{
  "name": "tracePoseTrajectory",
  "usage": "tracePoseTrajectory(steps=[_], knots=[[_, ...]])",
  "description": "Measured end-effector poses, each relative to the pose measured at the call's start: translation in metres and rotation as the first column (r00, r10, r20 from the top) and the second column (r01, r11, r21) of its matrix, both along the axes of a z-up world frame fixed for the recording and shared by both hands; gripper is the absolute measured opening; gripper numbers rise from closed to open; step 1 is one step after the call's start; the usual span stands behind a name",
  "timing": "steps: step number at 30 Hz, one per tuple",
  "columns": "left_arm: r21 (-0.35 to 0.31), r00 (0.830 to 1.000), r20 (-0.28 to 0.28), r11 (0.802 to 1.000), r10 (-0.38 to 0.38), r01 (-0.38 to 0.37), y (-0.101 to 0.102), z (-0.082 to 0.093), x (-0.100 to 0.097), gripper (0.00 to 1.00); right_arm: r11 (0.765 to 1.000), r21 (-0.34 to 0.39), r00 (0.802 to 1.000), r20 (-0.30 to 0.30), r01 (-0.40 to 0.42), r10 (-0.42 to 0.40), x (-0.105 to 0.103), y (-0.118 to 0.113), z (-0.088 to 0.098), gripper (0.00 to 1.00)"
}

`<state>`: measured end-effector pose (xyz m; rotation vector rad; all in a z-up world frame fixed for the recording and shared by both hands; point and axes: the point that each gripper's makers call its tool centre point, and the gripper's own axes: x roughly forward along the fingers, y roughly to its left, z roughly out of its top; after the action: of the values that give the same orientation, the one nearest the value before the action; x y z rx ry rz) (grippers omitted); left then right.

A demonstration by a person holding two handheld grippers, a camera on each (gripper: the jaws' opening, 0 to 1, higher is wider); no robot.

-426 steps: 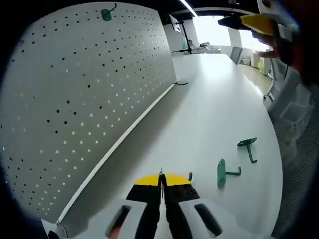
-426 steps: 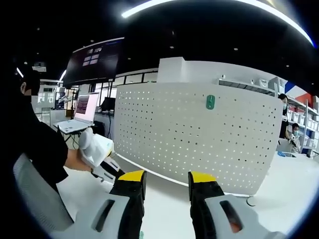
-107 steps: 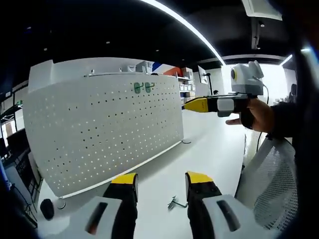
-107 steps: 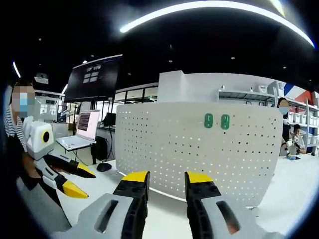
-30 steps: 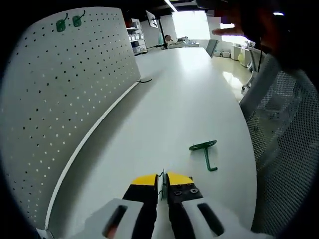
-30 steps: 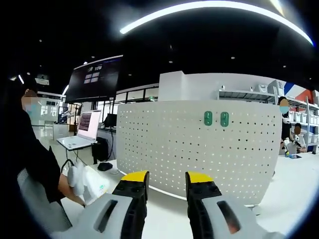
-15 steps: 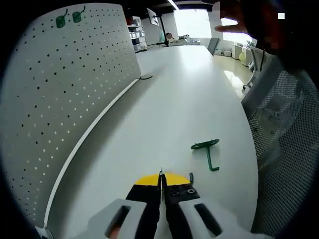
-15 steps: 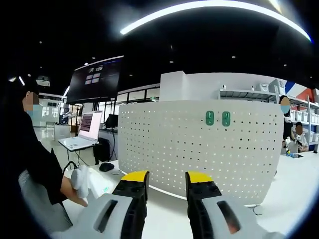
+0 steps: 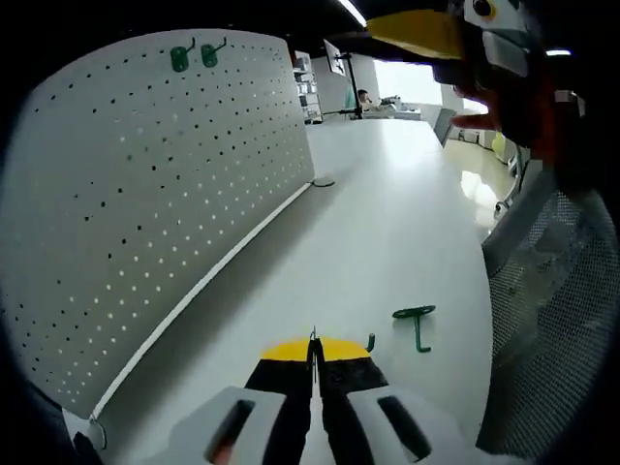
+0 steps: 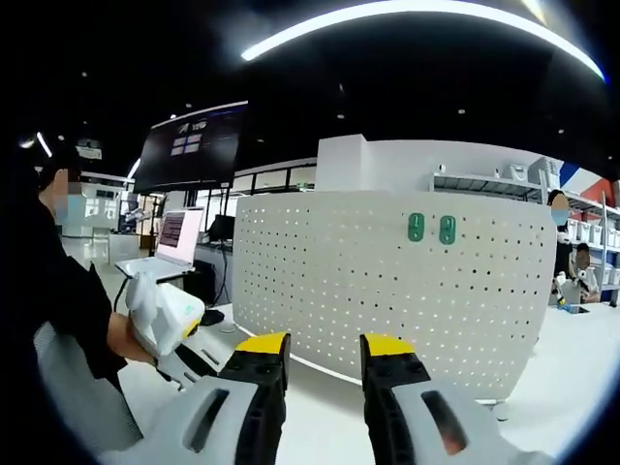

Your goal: Insert the hook assembly into the mounting plate slot until the hook locks in place.

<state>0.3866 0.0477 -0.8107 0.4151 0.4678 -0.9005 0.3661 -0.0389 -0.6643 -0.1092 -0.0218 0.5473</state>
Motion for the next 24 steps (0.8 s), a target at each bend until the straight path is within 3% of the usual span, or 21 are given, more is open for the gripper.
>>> tracePoseTrajectory(steps=[11,20,24], knots=[[-0.164,0.989,0.05,0.978,0.141,-0.131,0.025,0.053,0.008,0.01,0.996,-0.046,0.997,-0.001,-0.074,0.074,-0.009,0.024,-0.004,0.26],[-0.303,0.975,0.062,0.935,0.213,-0.185,0.034,0.084,-0.001,0.01,0.986,-0.081,0.989,-0.031,-0.148,0.146,-0.019,0.048,-0.013,0.24],[-0.372,0.968,0.065,0.906,0.242,-0.202,0.037,0.095,-0.008,0.01,0.98,-0.08,0.983,-0.037,-0.181,0.178,-0.024,0.06,-0.014,0.24]])
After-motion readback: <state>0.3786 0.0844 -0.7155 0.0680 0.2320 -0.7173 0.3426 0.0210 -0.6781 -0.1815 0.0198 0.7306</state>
